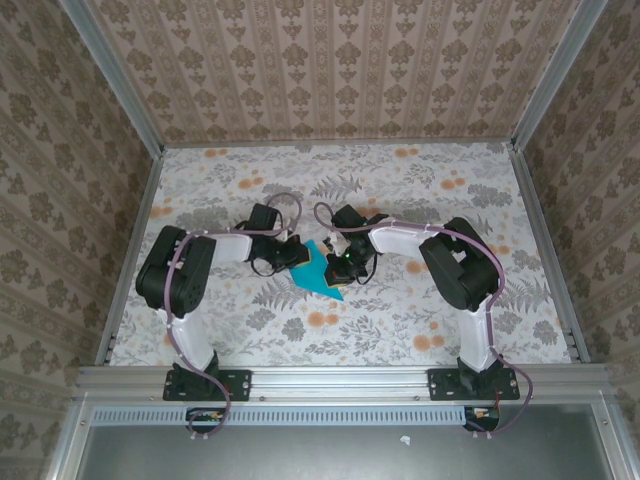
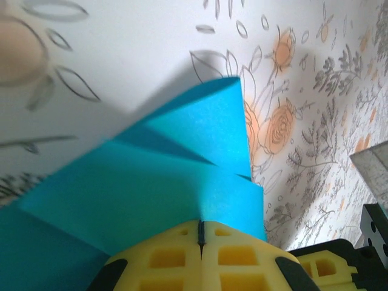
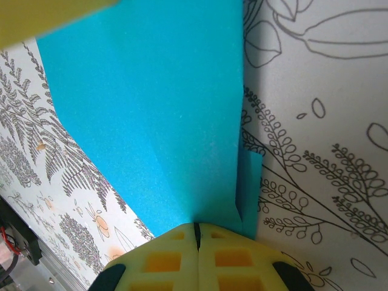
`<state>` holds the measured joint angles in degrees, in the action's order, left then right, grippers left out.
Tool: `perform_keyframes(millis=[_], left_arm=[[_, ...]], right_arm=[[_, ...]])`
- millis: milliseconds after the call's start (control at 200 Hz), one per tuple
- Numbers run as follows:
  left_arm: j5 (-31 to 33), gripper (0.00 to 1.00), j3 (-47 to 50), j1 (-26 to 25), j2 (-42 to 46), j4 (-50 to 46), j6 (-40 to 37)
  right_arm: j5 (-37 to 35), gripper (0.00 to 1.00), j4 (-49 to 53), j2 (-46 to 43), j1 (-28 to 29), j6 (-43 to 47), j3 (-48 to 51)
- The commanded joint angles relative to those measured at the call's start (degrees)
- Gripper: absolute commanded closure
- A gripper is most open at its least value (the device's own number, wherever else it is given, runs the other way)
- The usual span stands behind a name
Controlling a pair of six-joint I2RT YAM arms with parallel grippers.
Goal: Fold a paper plane with a square sheet of paper (fold left side to right side)
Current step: Fourth fold the wing at the center of the table, then turn over the paper at the center of the table.
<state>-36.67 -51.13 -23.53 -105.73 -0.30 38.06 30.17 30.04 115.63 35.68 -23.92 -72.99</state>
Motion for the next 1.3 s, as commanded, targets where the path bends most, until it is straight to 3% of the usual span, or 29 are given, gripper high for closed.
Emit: perform_keyframes(millis=[0, 335, 580, 685, 885, 1105, 1295], left_arm=[[6.78, 0.95, -1.22, 3.92, -2.5, 0.32, -3.93], [5.98, 0.94, -2.22, 10.58, -1.93, -1.73, -7.55], [4.99, 0.87, -5.18, 12.14, 1.79, -6.25, -9.91], [5.29, 0.79, -4.34, 12.63, 6.45, -7.73, -9.94], [7.02, 0.54, 2.37, 10.71, 19.27, -9.09, -6.33], [9.56, 0.46, 10.1, 4.99, 28.56, -7.92, 1.49], [10.57, 0.43, 12.67, -0.26, 26.11, -2.17, 6.17]], right_arm=[[-7.14, 1.0, 6.98, 3.04, 0.27, 0.98, 2.49], [-6.25, 1.0, 5.83, 2.24, 0.35, 0.52, 3.38], [-3.56, 1.0, 3.15, 2.09, 0.44, -1.32, 3.46], [-0.5, 1.0, -2.73, -0.03, 0.29, -3.88, 5.39], [-0.6, 0.76, -16.46, -8.56, -0.32, -9.04, 9.67], [-8.0, 0.51, -21.29, -18.13, -2.73, -7.73, 14.64], [-7.79, 0.39, -23.36, -21.72, -4.56, -7.04, 18.21]])
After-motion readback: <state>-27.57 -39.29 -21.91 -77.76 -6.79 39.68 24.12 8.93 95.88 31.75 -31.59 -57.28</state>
